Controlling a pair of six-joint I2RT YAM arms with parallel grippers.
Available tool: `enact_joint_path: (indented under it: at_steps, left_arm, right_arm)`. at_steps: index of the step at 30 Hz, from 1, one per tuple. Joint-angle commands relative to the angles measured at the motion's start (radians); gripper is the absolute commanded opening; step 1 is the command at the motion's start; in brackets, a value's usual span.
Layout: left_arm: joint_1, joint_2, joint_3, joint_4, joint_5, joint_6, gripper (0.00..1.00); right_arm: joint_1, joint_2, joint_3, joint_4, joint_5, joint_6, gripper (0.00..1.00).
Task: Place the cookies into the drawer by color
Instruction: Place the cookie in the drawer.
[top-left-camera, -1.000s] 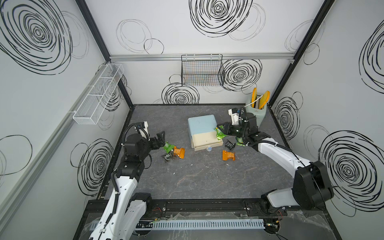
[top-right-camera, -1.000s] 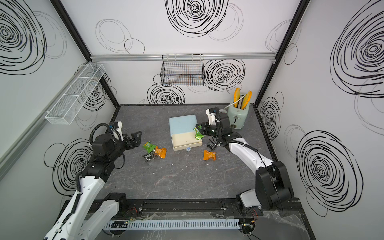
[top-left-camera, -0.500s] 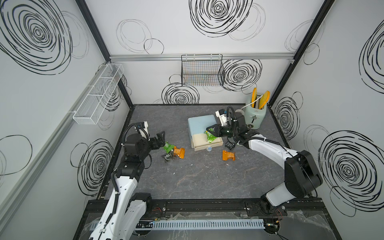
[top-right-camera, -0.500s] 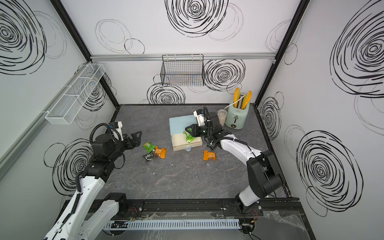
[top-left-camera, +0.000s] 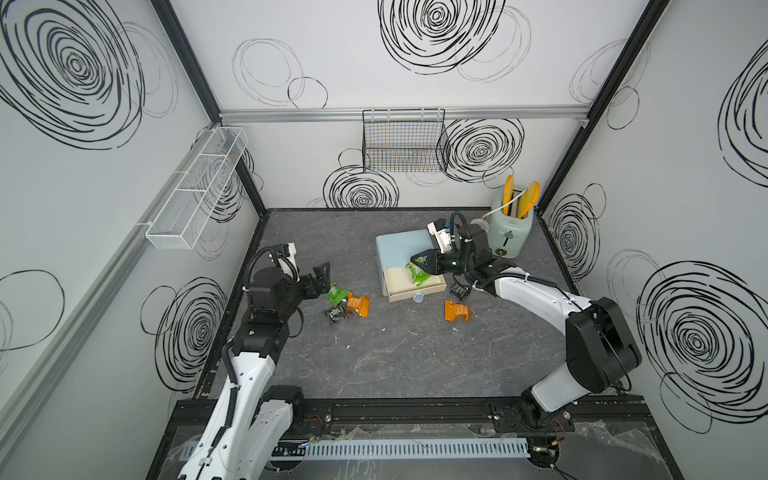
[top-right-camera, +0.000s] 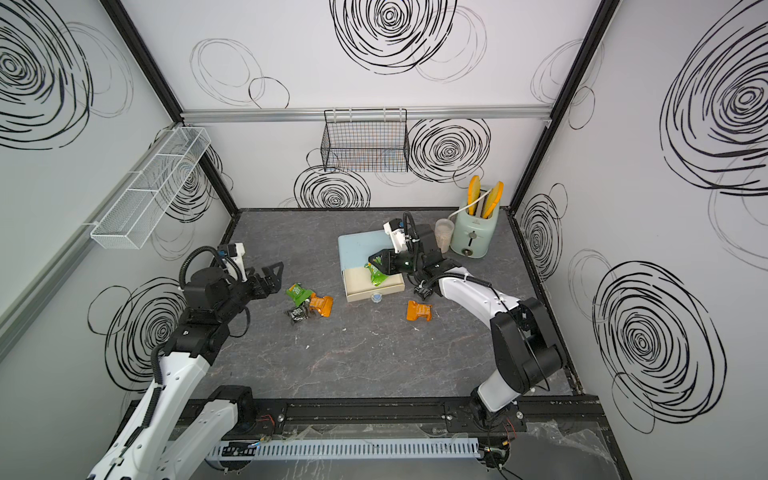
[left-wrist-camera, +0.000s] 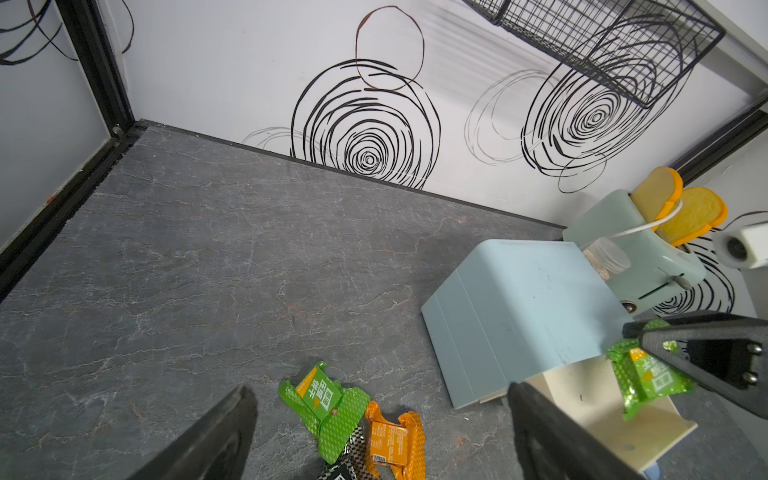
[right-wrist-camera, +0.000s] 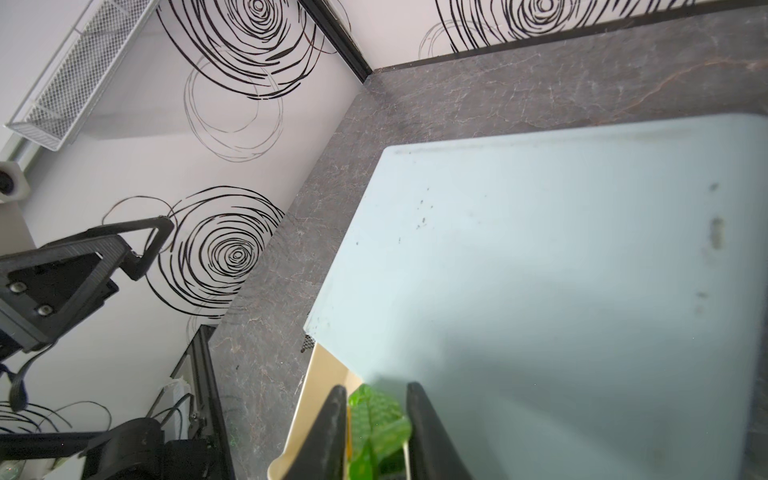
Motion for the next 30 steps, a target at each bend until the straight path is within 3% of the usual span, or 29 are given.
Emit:
enact_joint_path:
  at_steps: [1, 2, 11, 17, 22, 30]
  left_arm:
    - [0.012, -0.009, -0.01, 0.027, 0.006, -0.011, 0.98]
    - [0.012, -0.009, -0.01, 0.027, 0.005, -0.011, 0.98]
    - [0.012, -0.008, -0.012, 0.027, 0.006, -0.012, 0.98]
    - [-0.005, 0.004, -0.015, 0.014, -0.032, -0.036, 0.98]
    - [-0.03, 0.022, -0.06, 0.013, -0.129, -0.182, 0.98]
    - [-0.079, 0.176, -0.078, 0.001, -0.275, -0.425, 0.98]
  right_arm:
    - [0.011, -0.007, 0.016, -0.024, -0.012, -0.025, 0.43]
    - [0.011, -0.009, 0.015, -0.026, -0.009, -0.027, 0.48]
    - [0.012, -0.046, 0.025, -0.039, 0.037, -0.043, 0.64]
    - [0.005, -0.163, -0.002, -0.053, 0.195, -0.066, 0.74]
    - [-0.039, -0.285, -0.07, -0.058, 0.291, -0.068, 0.74]
    - [-0.187, -0.439, -0.193, -0.087, 0.303, -0.071, 0.74]
